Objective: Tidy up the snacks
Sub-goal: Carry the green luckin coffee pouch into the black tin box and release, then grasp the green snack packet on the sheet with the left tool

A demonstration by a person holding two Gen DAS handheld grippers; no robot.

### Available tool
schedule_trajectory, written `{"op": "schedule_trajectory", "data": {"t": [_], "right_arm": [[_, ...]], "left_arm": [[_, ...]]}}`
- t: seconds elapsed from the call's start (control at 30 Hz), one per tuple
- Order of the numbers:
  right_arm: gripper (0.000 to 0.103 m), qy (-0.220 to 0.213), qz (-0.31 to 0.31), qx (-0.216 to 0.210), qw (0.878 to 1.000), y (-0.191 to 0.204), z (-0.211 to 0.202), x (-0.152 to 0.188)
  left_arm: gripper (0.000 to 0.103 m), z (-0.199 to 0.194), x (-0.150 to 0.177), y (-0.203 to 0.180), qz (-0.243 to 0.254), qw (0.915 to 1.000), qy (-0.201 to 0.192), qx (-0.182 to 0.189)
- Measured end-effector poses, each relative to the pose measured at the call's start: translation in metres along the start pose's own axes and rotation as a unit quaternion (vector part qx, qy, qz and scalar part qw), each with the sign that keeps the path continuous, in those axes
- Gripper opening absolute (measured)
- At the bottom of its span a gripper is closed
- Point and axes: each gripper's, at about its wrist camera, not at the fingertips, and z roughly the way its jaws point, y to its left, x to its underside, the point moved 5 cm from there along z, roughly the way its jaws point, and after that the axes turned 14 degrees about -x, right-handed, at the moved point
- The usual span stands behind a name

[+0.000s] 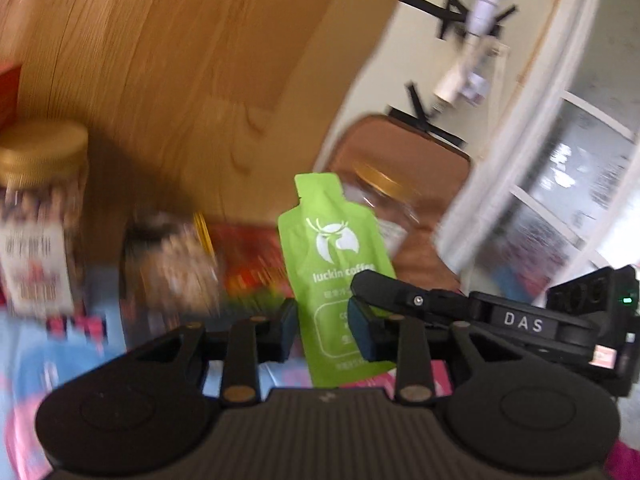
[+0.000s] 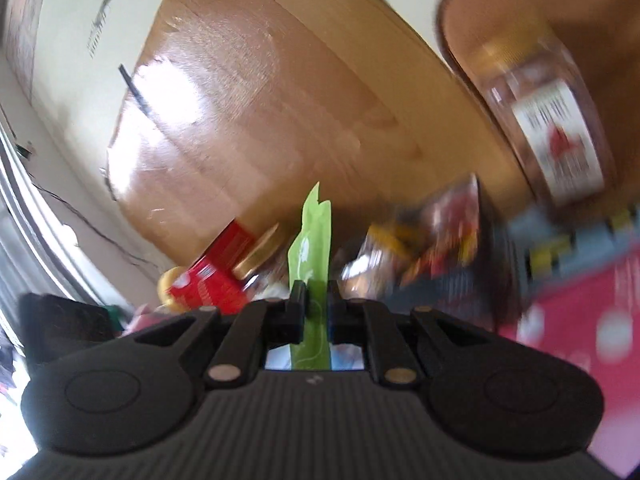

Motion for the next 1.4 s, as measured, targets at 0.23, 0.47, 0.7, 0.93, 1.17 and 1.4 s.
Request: {"op": "schedule_trajectory", "data": {"t": [0.23, 0.47, 0.7, 0.93, 1.17, 1.4], "right_arm": [[0.012, 0.038, -0.089, 0.048, 0.994, -0.03, 0.055, -0.022], [0.029, -0.002, -0.137, 0.167, 0.976, -0.048, 0.035, -0.014], [0.029, -0.056, -0.126, 0.174, 0.975, -0.028, -0.021, 0.0], [0.035, 0.021, -0.016, 0.065, 0.998, 0.006, -0.05, 0.067], [0.035, 0.121, 0.087, -0.002, 0.989, 0.029, -0.044, 0.146], [0.035, 0.168, 0.087, -0.016, 0.982, 0.053, -0.041, 0.182]], "left_arm": [[0.019, 0.066, -0.022, 0.009, 0.022, 0.9959, -0.013, -0.086], [0.036, 0.074, -0.006, 0.024, -0.005, 0.996, 0.011, -0.088], [0.046, 0.006, 0.02, 0.035, 0.002, 0.9968, -0.022, -0.076], [0.05, -0.083, 0.084, 0.066, -0.005, 0.9984, -0.011, -0.056], [0.05, -0.14, 0.162, 0.083, -0.037, 0.9976, 0.029, -0.052], [0.052, -0.152, 0.209, 0.085, -0.063, 0.9939, 0.058, -0.068]]}}
